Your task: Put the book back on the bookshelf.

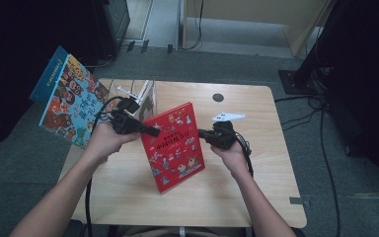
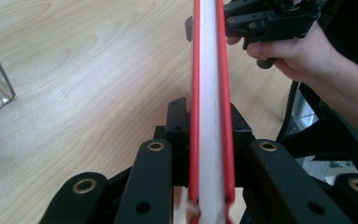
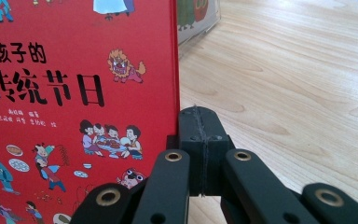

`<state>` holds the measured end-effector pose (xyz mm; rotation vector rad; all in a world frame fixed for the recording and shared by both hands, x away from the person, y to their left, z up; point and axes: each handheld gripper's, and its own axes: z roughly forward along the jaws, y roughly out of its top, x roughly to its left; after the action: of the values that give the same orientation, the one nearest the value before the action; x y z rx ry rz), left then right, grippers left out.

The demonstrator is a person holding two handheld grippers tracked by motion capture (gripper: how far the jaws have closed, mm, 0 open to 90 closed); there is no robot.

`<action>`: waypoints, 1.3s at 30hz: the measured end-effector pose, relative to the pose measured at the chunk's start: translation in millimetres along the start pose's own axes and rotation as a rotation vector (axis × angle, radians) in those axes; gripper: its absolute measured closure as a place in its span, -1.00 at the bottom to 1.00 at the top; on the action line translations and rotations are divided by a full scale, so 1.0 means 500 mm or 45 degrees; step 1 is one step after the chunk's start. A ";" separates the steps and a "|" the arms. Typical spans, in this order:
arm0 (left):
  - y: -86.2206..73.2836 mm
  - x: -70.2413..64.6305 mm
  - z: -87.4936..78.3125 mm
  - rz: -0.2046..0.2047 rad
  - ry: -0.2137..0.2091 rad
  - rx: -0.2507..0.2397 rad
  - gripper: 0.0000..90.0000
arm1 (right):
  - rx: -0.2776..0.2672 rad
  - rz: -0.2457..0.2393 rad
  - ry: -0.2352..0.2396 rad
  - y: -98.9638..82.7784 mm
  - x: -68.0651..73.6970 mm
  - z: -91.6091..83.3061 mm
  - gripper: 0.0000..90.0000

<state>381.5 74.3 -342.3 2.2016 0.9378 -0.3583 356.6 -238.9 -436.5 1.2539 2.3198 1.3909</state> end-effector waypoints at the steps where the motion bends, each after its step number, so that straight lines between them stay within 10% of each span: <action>1: 0.003 0.002 0.001 -0.010 -0.002 0.015 0.72 | 0.009 0.001 -0.003 0.002 0.001 0.001 1.00; 23: 0.034 0.014 0.031 -0.060 -0.048 0.182 0.73 | 0.012 -0.097 -0.004 0.017 0.031 0.015 0.98; 39: 0.027 0.026 -0.013 -0.122 -0.081 0.143 0.77 | 0.084 -0.129 -0.061 -0.042 -0.018 0.014 0.49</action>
<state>400.2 79.0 -337.5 2.2367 1.0127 -0.5352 353.9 -245.7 -459.2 1.1555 2.3791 1.2486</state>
